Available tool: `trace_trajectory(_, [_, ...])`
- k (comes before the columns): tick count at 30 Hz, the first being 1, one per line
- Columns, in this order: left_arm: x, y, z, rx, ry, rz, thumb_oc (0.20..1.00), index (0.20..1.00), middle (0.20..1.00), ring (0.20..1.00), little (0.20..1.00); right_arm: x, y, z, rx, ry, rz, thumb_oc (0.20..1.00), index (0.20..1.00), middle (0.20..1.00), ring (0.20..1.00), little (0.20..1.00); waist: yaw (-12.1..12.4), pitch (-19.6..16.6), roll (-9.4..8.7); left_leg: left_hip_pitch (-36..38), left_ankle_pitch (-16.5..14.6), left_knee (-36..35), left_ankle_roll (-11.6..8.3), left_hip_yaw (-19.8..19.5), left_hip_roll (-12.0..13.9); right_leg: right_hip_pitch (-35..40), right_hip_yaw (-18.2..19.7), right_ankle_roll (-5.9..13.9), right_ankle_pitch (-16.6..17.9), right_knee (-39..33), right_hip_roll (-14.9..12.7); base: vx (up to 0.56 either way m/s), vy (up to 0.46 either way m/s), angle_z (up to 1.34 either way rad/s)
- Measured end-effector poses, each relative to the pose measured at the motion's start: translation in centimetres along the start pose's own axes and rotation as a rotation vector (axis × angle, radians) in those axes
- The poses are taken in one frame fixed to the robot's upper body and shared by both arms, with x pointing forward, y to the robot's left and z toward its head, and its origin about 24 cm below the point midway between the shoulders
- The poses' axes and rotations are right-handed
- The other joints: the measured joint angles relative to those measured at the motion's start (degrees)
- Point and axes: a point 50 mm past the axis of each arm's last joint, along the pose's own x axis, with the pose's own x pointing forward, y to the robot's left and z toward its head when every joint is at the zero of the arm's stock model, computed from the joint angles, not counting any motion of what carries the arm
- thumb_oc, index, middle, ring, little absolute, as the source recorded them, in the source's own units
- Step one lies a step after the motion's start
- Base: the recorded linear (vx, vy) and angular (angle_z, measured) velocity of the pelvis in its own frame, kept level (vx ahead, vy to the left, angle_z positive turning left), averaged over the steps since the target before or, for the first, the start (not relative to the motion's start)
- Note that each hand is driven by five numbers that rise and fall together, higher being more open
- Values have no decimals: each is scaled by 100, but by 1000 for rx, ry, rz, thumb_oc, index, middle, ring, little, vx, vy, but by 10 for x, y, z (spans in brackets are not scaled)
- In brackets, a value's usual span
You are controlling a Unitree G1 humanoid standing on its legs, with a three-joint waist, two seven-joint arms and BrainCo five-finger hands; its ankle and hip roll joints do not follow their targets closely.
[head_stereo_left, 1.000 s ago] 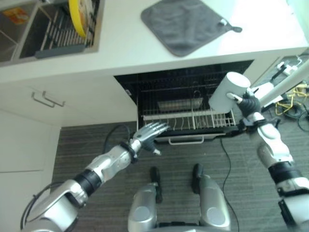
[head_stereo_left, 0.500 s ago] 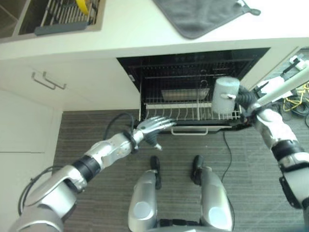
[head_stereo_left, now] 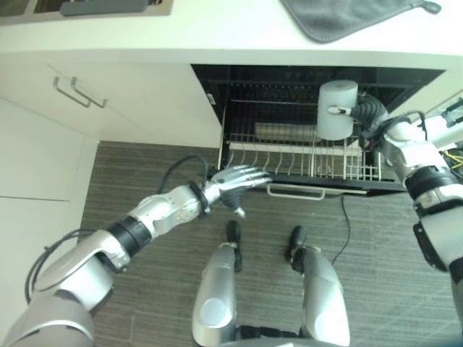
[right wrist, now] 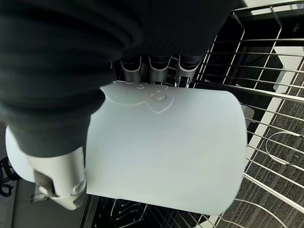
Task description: Place the dishes in the dishwasher.
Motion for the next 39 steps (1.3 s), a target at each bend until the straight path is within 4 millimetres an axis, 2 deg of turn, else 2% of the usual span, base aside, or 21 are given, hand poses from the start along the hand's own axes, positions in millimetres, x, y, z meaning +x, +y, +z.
trace_trajectory(9, [1,3,1,13,-2,15,1000,1000,1000,1000,1000,2,-9,-1,17,46,-82,200,200,200,200,200,73,0,37,-112,-3,36,4,-9,-5,-110,-1,2,-2,1,-15,-2,2,0])
trace_trajectory(15, [2,5,5,10,-7,52,1000,1000,1000,1000,1000,0,-18,-15,35,108,-141,200,200,200,200,200,81,0,235,-265,-3,69,6,-3,-10,-261,2,0,2,5,-17,-2,4,-1])
trace_trajectory(20, [4,5,6,-29,7,95,1000,1000,1000,1000,1000,0,-19,-15,33,107,-185,200,200,200,200,200,71,-2,269,-346,-2,67,6,21,-5,-370,18,-10,14,24,-12,-9,14,-2])
trace_trajectory(33, [7,1,8,-30,46,134,1000,1000,1000,1000,1000,3,-8,-18,32,104,-200,200,200,200,200,200,-25,-11,359,-450,-6,62,14,49,-9,-500,64,-4,45,1,0,-5,3,-1])
trace_trajectory(39, [12,-2,15,-42,43,164,1000,1000,1000,1000,1000,5,5,-24,79,115,-181,200,200,200,200,200,-23,-11,395,-456,-15,57,28,69,-27,-518,125,19,87,-14,2,-14,7,-3])
